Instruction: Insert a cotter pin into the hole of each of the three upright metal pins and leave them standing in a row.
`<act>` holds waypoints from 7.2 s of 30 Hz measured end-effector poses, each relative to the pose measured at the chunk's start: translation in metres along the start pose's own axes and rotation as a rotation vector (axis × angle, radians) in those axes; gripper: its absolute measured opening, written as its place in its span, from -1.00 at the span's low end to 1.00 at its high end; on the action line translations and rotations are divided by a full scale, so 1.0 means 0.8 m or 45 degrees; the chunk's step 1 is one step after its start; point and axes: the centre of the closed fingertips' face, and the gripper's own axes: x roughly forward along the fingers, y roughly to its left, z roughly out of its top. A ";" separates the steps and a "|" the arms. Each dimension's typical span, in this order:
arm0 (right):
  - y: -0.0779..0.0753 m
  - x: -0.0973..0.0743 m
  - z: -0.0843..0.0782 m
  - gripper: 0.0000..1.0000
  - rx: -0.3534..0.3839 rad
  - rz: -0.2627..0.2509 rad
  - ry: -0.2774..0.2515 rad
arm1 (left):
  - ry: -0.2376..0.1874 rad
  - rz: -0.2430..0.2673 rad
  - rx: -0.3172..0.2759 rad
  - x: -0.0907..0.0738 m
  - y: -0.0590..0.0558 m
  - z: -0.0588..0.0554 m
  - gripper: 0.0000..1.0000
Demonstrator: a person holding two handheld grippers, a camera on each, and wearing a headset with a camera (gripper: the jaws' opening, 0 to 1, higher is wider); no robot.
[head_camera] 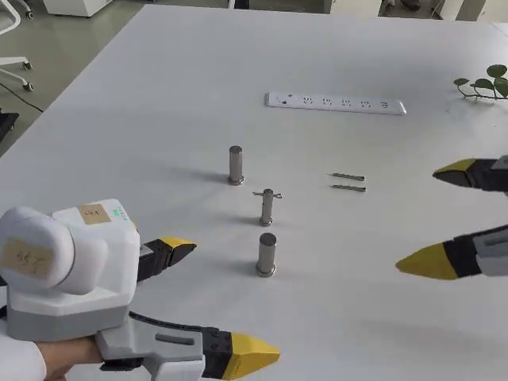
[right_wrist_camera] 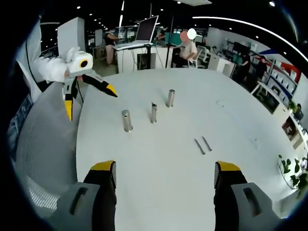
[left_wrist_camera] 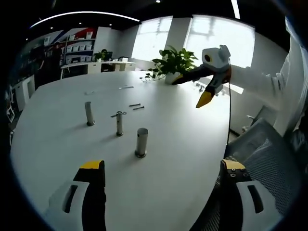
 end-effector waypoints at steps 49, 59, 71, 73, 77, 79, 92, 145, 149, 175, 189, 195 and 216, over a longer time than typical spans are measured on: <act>-0.108 0.168 -0.036 -1.00 -0.222 0.245 0.543 | -0.014 0.062 -0.113 -0.007 0.011 -0.010 0.99; -0.111 0.166 -0.035 -1.00 -0.250 0.209 0.502 | -0.020 0.082 -0.123 -0.010 0.011 -0.008 0.97; -0.101 0.153 -0.043 -1.00 -0.360 0.191 0.542 | -0.030 0.076 -0.142 -0.013 0.010 -0.003 0.96; -0.095 0.149 -0.040 -1.00 -0.346 0.193 0.522 | -0.035 0.078 -0.138 -0.013 0.009 0.000 0.96; -0.086 0.139 -0.035 -1.00 -0.367 0.192 0.494 | -0.045 0.075 -0.131 -0.013 0.008 0.005 0.96; -0.083 0.133 -0.029 -1.00 -0.372 0.188 0.469 | -0.046 0.074 -0.131 -0.013 0.008 0.007 0.94; -0.039 0.081 0.028 -1.00 -0.453 0.104 0.208 | -0.100 0.046 -0.123 -0.008 0.009 0.038 0.93; 0.104 0.047 0.112 -1.00 -0.688 0.064 -0.230 | -0.232 -0.197 -0.649 0.050 -0.015 0.114 -0.80; 0.103 0.048 0.113 -1.00 -0.696 0.069 -0.236 | -0.230 -0.204 -0.669 0.050 -0.015 0.113 -0.89; 0.113 0.052 0.116 -1.00 -0.738 0.098 -0.234 | -0.166 -0.225 -0.636 0.046 -0.019 0.105 -0.98; 0.117 0.051 0.118 -1.00 -0.739 0.103 -0.265 | -0.135 -0.228 -0.538 0.040 -0.021 0.104 -1.00; 0.121 0.050 0.122 -1.00 -0.747 0.103 -0.285 | -0.127 -0.235 -0.514 0.036 -0.020 0.104 -1.00; 0.119 0.047 0.103 -0.81 -0.350 0.219 -0.323 | -0.115 -0.265 -0.252 0.014 -0.021 0.096 -1.00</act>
